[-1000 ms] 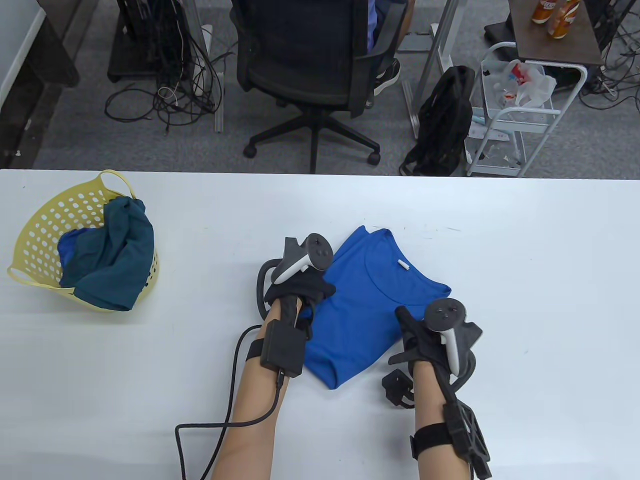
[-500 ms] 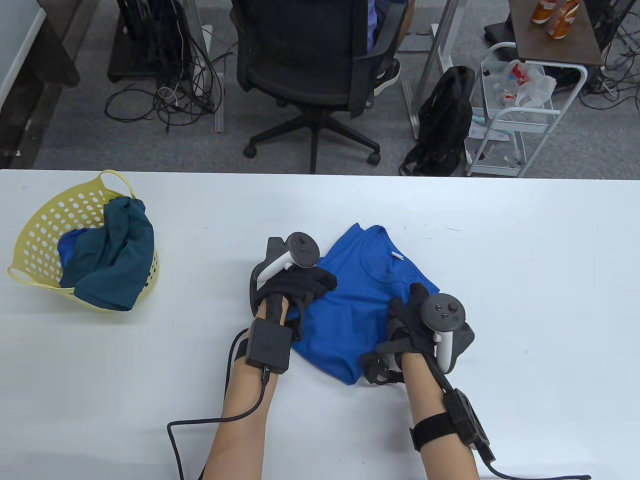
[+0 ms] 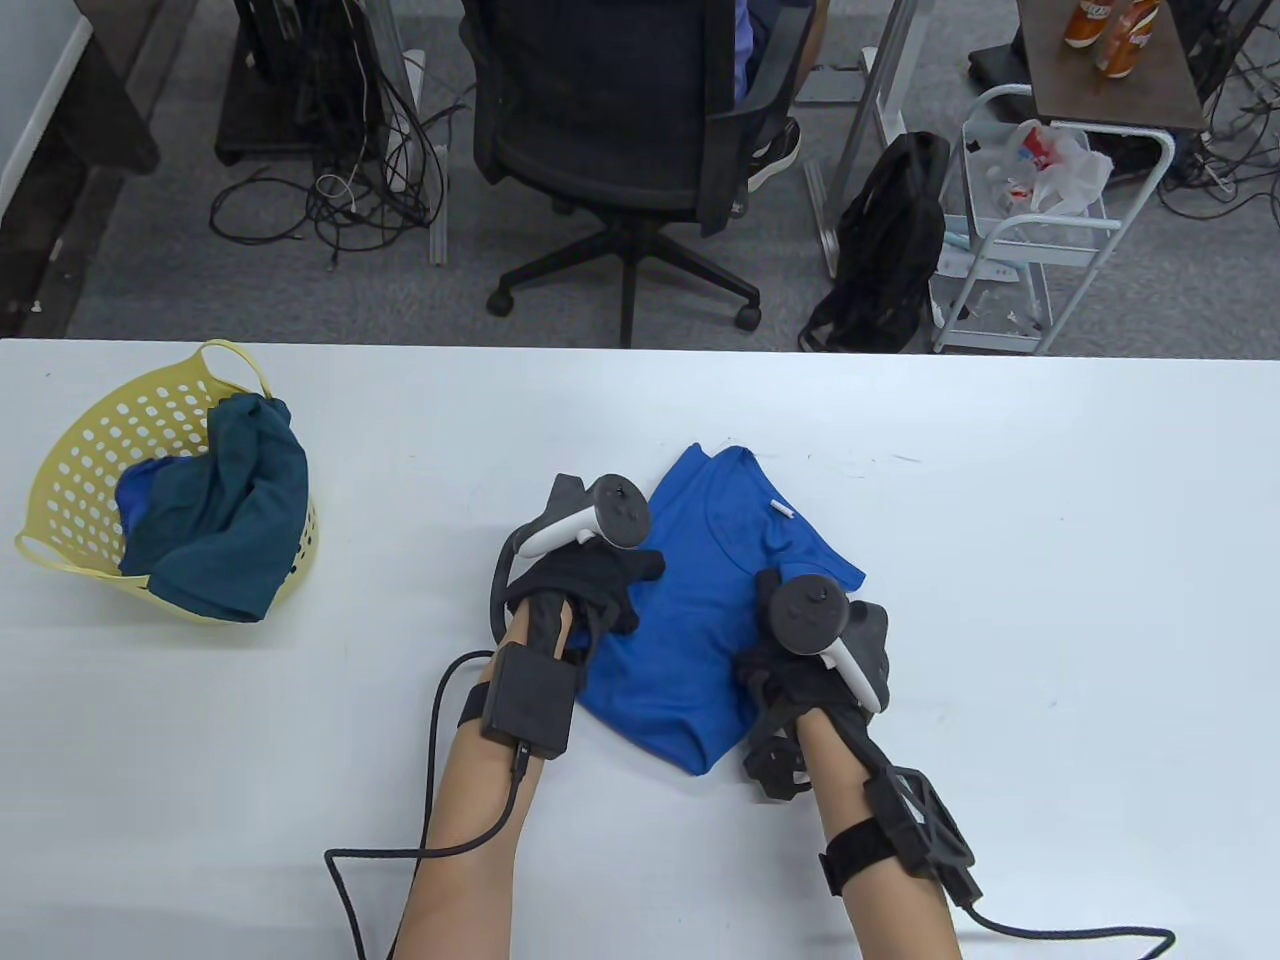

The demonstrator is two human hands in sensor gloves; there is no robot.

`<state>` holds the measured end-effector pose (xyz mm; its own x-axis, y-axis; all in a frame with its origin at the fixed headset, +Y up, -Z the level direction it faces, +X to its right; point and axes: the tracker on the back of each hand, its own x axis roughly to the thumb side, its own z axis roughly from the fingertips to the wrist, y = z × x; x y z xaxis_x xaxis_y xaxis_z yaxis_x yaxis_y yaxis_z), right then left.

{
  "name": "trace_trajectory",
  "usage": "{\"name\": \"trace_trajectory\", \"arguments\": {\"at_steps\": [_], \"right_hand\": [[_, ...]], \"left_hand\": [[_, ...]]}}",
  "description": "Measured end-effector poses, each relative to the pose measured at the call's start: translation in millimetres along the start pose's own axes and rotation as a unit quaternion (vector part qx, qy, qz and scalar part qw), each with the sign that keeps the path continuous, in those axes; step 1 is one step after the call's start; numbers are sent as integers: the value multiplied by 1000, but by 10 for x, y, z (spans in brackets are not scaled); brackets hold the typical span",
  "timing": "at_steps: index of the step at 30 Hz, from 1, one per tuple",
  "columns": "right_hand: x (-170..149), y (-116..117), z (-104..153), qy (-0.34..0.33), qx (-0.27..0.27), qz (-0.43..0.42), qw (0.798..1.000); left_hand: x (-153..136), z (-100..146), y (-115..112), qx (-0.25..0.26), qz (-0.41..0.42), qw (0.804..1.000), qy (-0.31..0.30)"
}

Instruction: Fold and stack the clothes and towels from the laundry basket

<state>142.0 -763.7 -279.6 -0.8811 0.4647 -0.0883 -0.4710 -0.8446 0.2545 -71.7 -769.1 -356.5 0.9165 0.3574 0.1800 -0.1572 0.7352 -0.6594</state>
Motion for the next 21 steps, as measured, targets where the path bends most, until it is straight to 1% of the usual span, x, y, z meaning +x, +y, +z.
{"name": "trace_trajectory", "arguments": {"at_steps": [1, 2, 3, 4, 6, 7, 9, 10, 11, 12, 13, 14, 15, 16, 17, 18, 19, 20, 21], "right_hand": [[9, -84, 10, 18, 7, 33, 999], [-19, -215, 16, 52, 15, 99, 994], [-96, -336, 8, 86, 21, 157, 984], [-208, -445, -7, 124, 32, 200, 971], [-515, -654, -11, 218, 64, 246, 942], [-745, -787, 18, 275, 71, 268, 921], [-1012, -939, 91, 328, 63, 285, 898], [-1136, -1039, 168, 366, 49, 315, 875], [-1153, -1082, 200, 371, 41, 337, 864], [-1127, -1125, 232, 364, 26, 356, 860], [-1064, -1145, 249, 352, 10, 362, 863], [-956, -1147, 260, 327, -4, 354, 876], [-838, -1136, 266, 292, -12, 339, 894], [-657, -1102, 281, 228, -25, 309, 923], [-518, -1065, 301, 174, -36, 288, 941], [-291, -986, 356, 80, -46, 251, 964], [-192, -945, 389, 40, -50, 233, 970], [-7, -853, 470, -38, -55, 193, 979], [121, -769, 541, -88, -52, 159, 982]], "left_hand": [[104, 3, -81, 13, 4, 1000, -17], [250, 8, -185, 24, 7, 999, -41], [363, 10, -261, 25, 11, 998, -63], [538, 21, -365, 17, 16, 995, -97], [786, 84, -482, -9, 15, 990, -138], [896, 151, -511, -14, -3, 988, -154], [953, 283, -496, 5, -41, 986, -163], [925, 387, -466, 31, -59, 984, -166], [882, 456, -438, 49, -66, 983, -164], [807, 541, -394, 66, -72, 983, -157], [723, 616, -352, 76, -73, 983, -149], [650, 677, -319, 85, -70, 983, -144], [554, 756, -282, 97, -64, 984, -139], [442, 852, -247, 112, -57, 983, -133], [363, 930, -224, 125, -55, 982, -129], [245, 1056, -192, 145, -54, 980, -122], [157, 1147, -173, 159, -57, 979, -114], [36, 1273, -147, 177, -63, 977, -101], [-89, 1406, -118, 193, -75, 975, -83]]}}
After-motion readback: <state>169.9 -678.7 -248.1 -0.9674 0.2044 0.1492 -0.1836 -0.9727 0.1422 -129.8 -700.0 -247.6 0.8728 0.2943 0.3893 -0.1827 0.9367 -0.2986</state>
